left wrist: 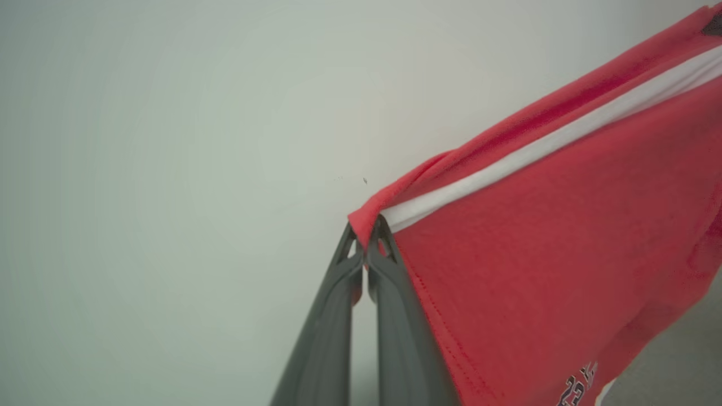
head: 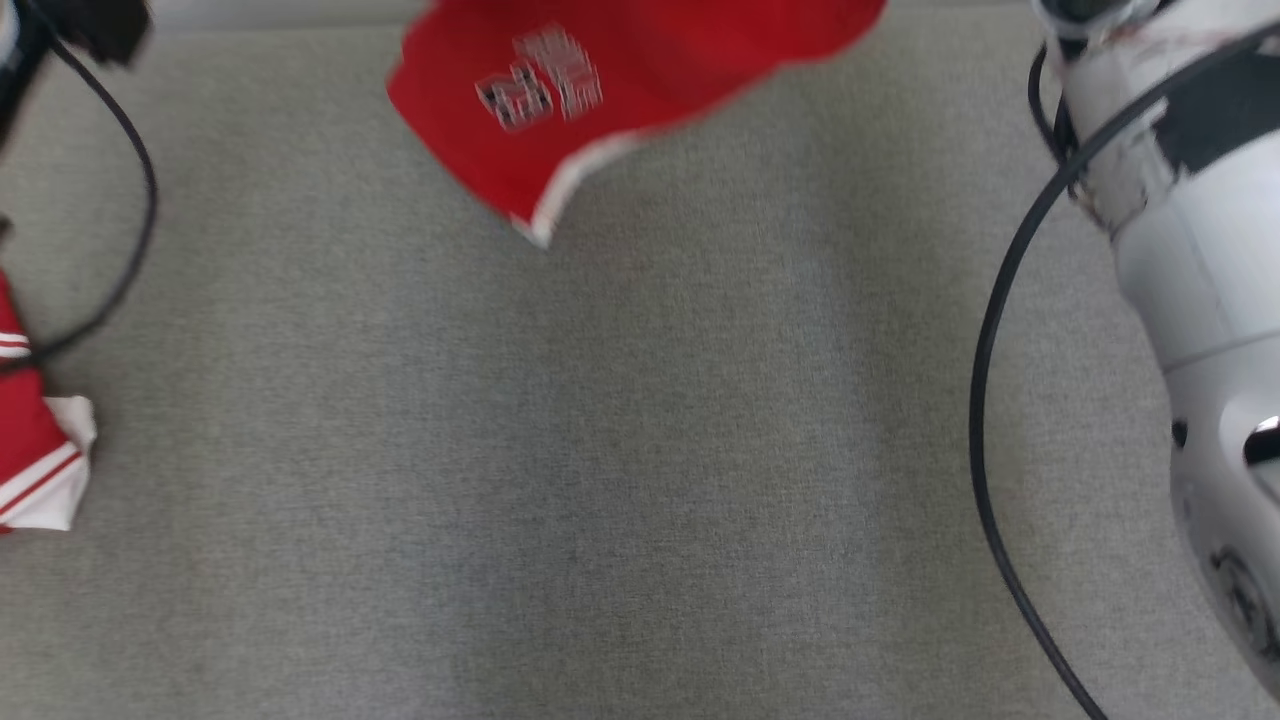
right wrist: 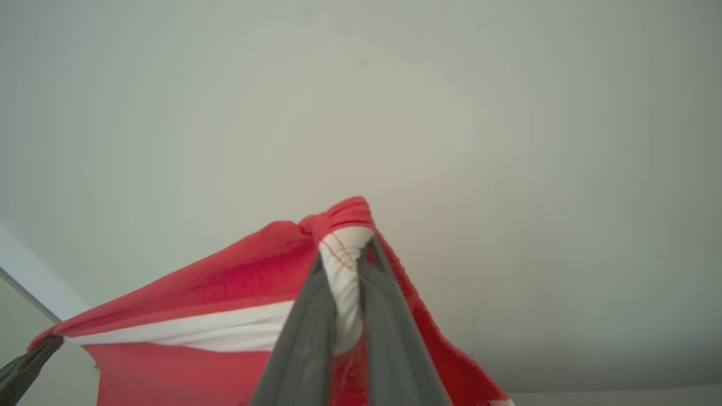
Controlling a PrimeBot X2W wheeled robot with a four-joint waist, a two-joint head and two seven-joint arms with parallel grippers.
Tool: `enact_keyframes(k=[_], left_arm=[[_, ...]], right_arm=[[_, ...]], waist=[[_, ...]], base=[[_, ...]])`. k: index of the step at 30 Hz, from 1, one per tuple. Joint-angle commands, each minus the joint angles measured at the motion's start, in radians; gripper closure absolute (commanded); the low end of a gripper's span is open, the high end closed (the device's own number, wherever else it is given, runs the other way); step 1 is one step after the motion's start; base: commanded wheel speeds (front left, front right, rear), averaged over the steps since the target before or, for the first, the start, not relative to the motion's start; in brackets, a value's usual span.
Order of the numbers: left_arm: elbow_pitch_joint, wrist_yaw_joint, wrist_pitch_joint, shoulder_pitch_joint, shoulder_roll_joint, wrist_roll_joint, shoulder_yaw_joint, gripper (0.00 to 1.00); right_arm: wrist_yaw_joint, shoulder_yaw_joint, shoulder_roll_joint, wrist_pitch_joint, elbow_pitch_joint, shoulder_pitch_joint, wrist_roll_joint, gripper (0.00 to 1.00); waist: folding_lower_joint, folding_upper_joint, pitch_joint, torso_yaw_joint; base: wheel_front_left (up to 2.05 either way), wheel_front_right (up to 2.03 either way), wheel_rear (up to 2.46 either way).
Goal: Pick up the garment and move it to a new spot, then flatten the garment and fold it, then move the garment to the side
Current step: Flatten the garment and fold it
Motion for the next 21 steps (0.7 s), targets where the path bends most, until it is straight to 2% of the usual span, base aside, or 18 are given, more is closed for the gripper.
enact_keyframes(k=[1, 5, 10, 15, 21], left_arm=[[0.029, 0.002, -0.004, -0.039, 0.013, -0.017, 0.000, 1.00], [0.073, 0.003, -0.016, -0.164, 0.005, -0.016, 0.010, 1.00], [0.115, 0.009, -0.045, -0.266, -0.040, -0.029, 0.026, 1.00], [0.147, 0.011, -0.092, -0.299, -0.068, -0.032, 0.027, 1.00], [0.181, 0.007, -0.157, -0.219, -0.076, -0.052, 0.013, 1.00]], right_arm=[[-0.001, -0.014, 0.003, -0.011, 0.036, -0.039, 0.006, 1.00], [-0.001, -0.043, 0.009, -0.080, 0.126, -0.173, -0.010, 1.00], [-0.001, -0.061, 0.029, -0.153, 0.184, -0.271, -0.004, 1.00], [-0.001, -0.034, 0.039, -0.174, 0.184, -0.284, 0.004, 1.00], [-0.001, 0.033, 0.040, -0.162, 0.187, -0.206, 0.018, 1.00]], waist=[[-0.0004, -0.0002, 0.068, -0.038], [-0.0004, -0.0002, 0.098, -0.055], [-0.0004, -0.0002, 0.133, -0.058], [-0.0004, -0.0002, 0.165, -0.053], [-0.0004, -0.0002, 0.195, -0.045]], base=[[0.00, 0.00, 0.00], [0.00, 0.00, 0.00], [0.00, 0.00, 0.00], [0.00, 0.00, 0.00], [0.00, 0.00, 0.00]])
